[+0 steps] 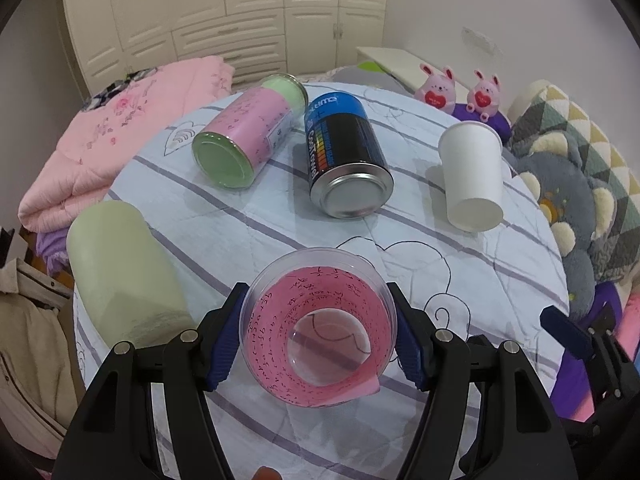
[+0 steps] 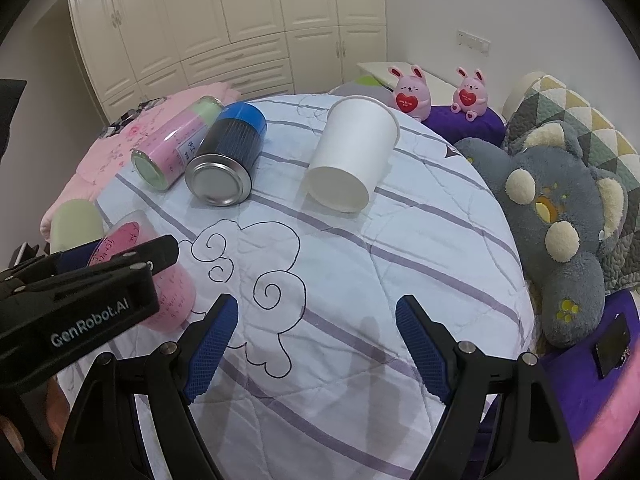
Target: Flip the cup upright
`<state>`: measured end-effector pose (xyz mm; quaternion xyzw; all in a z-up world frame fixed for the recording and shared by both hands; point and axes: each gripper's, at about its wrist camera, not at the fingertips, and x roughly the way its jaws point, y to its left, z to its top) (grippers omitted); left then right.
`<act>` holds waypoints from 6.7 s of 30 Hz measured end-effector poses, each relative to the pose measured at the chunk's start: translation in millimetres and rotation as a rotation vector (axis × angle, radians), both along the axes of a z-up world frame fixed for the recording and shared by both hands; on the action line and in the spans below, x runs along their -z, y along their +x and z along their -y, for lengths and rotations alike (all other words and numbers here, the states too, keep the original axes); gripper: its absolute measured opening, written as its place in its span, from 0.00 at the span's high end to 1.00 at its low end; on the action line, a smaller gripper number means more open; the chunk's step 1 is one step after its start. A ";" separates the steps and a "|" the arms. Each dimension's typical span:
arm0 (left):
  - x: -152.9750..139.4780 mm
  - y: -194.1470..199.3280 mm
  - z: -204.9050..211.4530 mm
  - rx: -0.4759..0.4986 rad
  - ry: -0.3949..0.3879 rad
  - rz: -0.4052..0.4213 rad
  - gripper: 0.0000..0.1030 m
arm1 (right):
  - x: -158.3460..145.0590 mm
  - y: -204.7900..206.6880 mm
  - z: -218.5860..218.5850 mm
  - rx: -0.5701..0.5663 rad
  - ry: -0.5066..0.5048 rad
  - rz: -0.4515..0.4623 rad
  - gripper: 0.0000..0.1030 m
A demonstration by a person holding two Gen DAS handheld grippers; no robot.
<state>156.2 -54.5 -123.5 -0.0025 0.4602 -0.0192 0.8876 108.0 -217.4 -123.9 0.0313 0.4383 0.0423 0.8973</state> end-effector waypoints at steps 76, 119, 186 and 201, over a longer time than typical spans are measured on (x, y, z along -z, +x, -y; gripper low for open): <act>-116.8 -183.1 -64.5 0.041 -0.021 0.417 0.00 | -116.4 -146.0 -30.1 0.034 -0.047 0.487 0.06; -113.9 -173.8 -47.1 0.016 0.021 0.488 0.00 | -111.5 -143.7 -20.7 0.005 -0.025 0.513 0.06; -129.8 -143.7 -31.2 0.003 0.030 0.447 0.00 | -131.1 -114.9 -6.5 0.030 -0.022 0.502 0.06; -132.5 -143.4 -29.9 0.002 0.066 0.496 0.00 | -128.0 -112.7 -5.1 0.036 -0.022 0.489 0.06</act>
